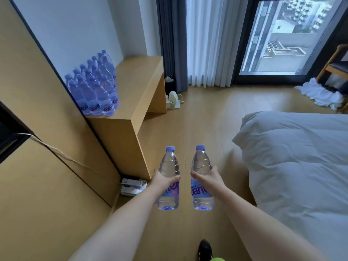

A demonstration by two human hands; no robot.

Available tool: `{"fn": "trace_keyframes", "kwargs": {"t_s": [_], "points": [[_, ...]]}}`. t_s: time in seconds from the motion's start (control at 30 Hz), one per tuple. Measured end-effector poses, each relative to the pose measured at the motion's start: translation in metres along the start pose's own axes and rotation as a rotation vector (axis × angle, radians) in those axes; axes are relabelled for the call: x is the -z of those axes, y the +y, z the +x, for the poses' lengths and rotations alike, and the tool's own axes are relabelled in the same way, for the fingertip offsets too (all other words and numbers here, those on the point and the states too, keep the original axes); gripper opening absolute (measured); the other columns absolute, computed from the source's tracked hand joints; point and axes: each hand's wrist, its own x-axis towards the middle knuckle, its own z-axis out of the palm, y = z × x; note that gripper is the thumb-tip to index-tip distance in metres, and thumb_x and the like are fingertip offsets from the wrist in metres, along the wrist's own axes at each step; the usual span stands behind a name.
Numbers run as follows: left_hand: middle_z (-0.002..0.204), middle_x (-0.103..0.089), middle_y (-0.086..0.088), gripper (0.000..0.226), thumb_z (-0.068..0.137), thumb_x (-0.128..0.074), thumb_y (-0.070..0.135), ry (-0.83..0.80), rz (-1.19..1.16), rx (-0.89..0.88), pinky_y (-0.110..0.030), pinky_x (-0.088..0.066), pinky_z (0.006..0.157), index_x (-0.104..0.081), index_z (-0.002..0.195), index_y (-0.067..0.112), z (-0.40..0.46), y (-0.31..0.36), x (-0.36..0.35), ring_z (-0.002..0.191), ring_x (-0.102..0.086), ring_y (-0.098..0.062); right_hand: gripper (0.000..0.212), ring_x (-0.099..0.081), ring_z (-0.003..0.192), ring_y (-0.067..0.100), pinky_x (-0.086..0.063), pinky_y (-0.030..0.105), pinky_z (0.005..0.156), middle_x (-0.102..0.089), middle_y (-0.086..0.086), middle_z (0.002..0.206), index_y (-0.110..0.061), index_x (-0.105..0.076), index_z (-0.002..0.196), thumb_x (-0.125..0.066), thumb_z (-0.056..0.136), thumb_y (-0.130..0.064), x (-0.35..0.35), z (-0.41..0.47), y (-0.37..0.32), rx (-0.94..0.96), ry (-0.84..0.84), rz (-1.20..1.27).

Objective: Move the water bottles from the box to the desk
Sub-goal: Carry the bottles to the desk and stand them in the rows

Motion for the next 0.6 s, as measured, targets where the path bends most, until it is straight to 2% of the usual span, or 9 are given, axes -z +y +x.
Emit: {"fn": "trace_keyframes", "kwargs": {"t_s": [0.13, 0.23, 0.33, 0.5, 0.6], "points": [[0.119, -0.061, -0.013, 0.068, 0.072, -0.082, 0.026, 0.049, -0.076, -0.002, -0.043, -0.048, 0.098, -0.047, 0.126, 0.005, 0.06, 0.06, -0.017, 0.108, -0.06, -0.027, 0.067, -0.071, 0.084, 0.027, -0.059, 0.045, 0.077, -0.066, 0.016, 0.105, -0.007, -0.043, 0.122, -0.08, 0.075, -0.034, 0.026, 0.081, -0.05, 0.032, -0.052, -0.043], [0.117, -0.057, -0.005, 0.068, 0.074, -0.08, 0.027, 0.093, -0.113, 0.019, -0.034, -0.046, 0.09, -0.041, 0.126, 0.009, 0.098, 0.092, -0.021, 0.106, -0.056, -0.022, 0.066, -0.07, 0.089, 0.032, -0.057, 0.052, 0.081, -0.065, 0.021, 0.109, 0.0, -0.046, 0.123, -0.079, 0.074, -0.031, 0.033, 0.132, -0.083, 0.049, -0.079, -0.042], [0.113, -0.055, -0.004, 0.071, 0.074, -0.08, 0.03, 0.12, -0.133, 0.039, -0.032, -0.045, 0.085, -0.037, 0.127, 0.013, 0.14, 0.121, -0.017, 0.102, -0.056, -0.022, 0.066, -0.07, 0.09, 0.033, -0.057, 0.053, 0.081, -0.066, 0.021, 0.109, -0.001, -0.047, 0.122, -0.079, 0.073, -0.031, 0.03, 0.183, -0.112, 0.06, -0.099, -0.038], [0.117, -0.056, -0.007, 0.069, 0.076, -0.078, 0.031, 0.157, -0.143, 0.062, -0.041, -0.048, 0.095, -0.034, 0.127, 0.015, 0.23, 0.163, 0.005, 0.106, -0.058, -0.026, 0.063, -0.071, 0.086, 0.029, -0.059, 0.05, 0.079, -0.066, 0.019, 0.106, -0.003, -0.049, 0.118, -0.079, 0.071, -0.033, 0.01, 0.278, -0.162, 0.096, -0.125, -0.073], [0.116, -0.057, -0.006, 0.069, 0.075, -0.077, 0.034, 0.198, -0.14, 0.068, -0.039, -0.049, 0.091, -0.034, 0.126, 0.017, 0.29, 0.194, 0.027, 0.104, -0.058, -0.025, 0.061, -0.071, 0.083, 0.025, -0.06, 0.046, 0.076, -0.065, 0.013, 0.104, -0.01, -0.049, 0.117, -0.079, 0.071, -0.035, -0.009, 0.339, -0.198, 0.119, -0.143, -0.08]]}}
